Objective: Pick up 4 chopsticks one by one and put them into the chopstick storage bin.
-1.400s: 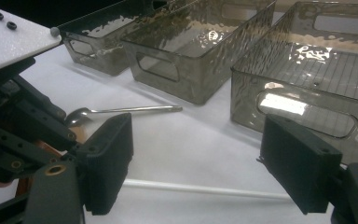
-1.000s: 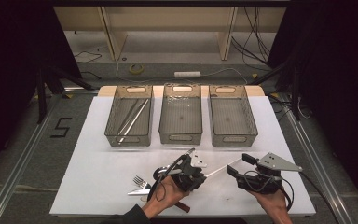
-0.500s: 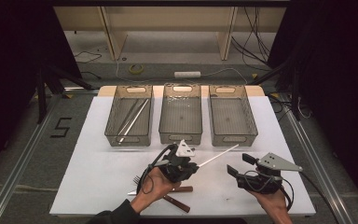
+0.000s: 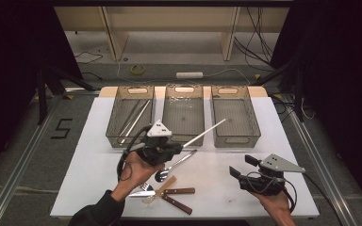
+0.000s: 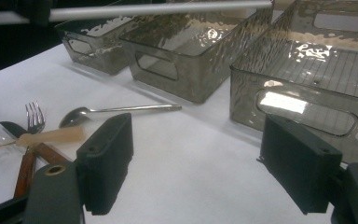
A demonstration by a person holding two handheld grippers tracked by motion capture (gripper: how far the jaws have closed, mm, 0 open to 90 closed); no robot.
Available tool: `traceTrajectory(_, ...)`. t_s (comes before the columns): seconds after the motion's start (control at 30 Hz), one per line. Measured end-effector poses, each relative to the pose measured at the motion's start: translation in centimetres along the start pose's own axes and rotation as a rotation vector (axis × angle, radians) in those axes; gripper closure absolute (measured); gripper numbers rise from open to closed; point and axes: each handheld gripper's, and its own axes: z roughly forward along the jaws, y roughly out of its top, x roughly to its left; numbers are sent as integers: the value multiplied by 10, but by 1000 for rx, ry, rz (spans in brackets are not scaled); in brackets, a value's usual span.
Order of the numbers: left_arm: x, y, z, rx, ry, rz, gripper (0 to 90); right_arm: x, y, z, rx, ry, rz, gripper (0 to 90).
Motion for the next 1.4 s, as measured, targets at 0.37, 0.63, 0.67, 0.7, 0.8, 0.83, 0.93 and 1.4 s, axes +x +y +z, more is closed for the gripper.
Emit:
traceTrajectory(0.37, 61, 4, -15, -56, 112, -100, 836, 0, 0, 1, 3, 0, 1, 264)
traceTrajectory(0.63, 98, 0, -21, -65, 203, -151, 836, 0, 0, 1, 3, 1, 1, 264)
traceTrajectory(0.67, 103, -1, -21, -62, 213, -155, 835, 0, 0, 1, 3, 1, 1, 264)
traceTrajectory(0.7, 108, -2, -21, -66, 223, -167, 835, 0, 0, 1, 3, 1, 1, 264)
traceTrajectory(0.8, 123, -7, -23, -73, 253, -195, 835, 0, 0, 0, 2, 2, 0, 264)
traceTrajectory(0.83, 127, -9, -23, -77, 263, -206, 836, 0, 0, 1, 2, 2, 1, 264)
traceTrajectory(0.93, 139, -16, -23, -82, 279, -236, 836, 0, 0, 1, 3, 2, 2, 264)
traceTrajectory(1.4, 174, -33, -27, -100, 342, -291, 835, -1, 0, 1, 5, 2, 3, 264)
